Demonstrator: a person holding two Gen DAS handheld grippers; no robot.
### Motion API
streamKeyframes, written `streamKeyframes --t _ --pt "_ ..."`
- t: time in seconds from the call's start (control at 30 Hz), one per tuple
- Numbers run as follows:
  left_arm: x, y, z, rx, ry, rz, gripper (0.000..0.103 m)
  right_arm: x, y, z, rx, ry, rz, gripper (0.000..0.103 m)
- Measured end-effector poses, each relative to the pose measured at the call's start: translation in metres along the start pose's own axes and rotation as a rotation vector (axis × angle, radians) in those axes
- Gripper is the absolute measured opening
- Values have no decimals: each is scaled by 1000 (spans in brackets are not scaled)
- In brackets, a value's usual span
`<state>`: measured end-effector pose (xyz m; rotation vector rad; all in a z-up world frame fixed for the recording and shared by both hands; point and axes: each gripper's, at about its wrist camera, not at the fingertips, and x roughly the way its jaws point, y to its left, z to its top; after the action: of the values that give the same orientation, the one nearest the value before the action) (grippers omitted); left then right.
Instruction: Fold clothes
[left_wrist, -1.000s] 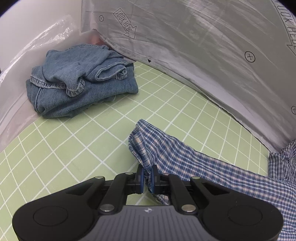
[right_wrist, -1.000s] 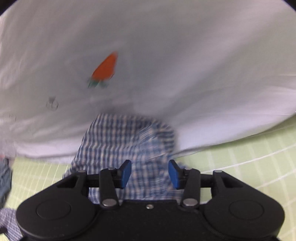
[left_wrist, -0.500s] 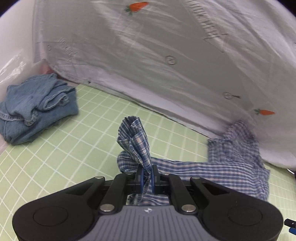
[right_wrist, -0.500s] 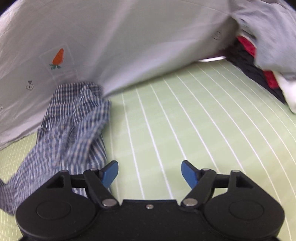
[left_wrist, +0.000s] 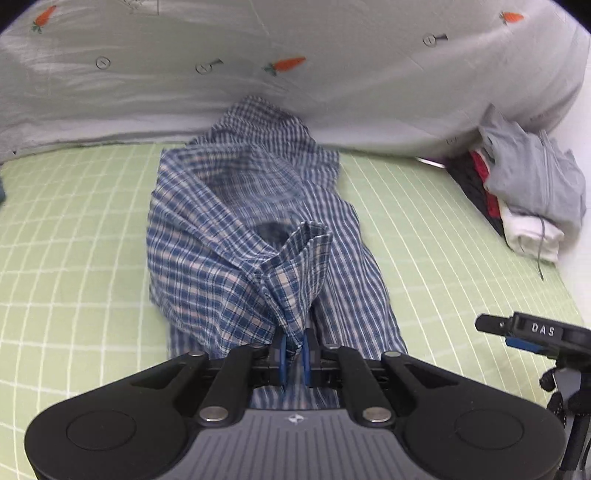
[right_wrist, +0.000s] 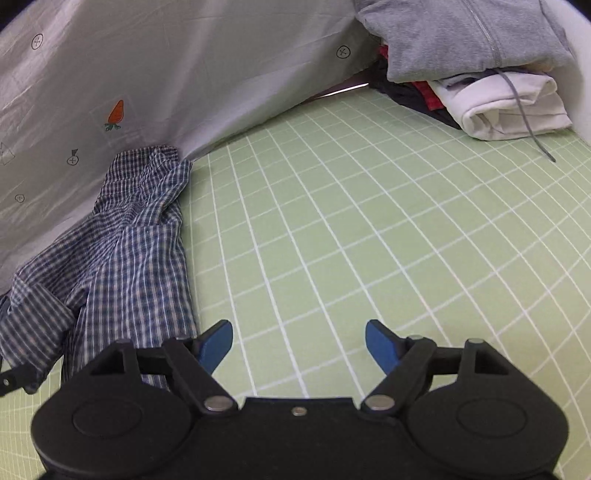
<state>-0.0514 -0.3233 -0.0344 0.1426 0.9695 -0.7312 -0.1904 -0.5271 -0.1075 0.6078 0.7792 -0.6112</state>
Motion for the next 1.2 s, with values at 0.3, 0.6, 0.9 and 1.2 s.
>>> streamKeyframes --t 0.3,0.6,0.9,1.2 --pt "-34 -2 -54 -64 14 64 75 -26 -2 -49 -85 88 61 82" --pt "-54 49 -86 -211 73 271 90 -38 51 -52 -157 39 150 85" --pt "-78 100 -95 -253 70 319 91 -38 111 -60 -139 18 297 79" --pt "-85 146 -89 -235 58 312 91 -22 136 -64 -73 6 272 47"
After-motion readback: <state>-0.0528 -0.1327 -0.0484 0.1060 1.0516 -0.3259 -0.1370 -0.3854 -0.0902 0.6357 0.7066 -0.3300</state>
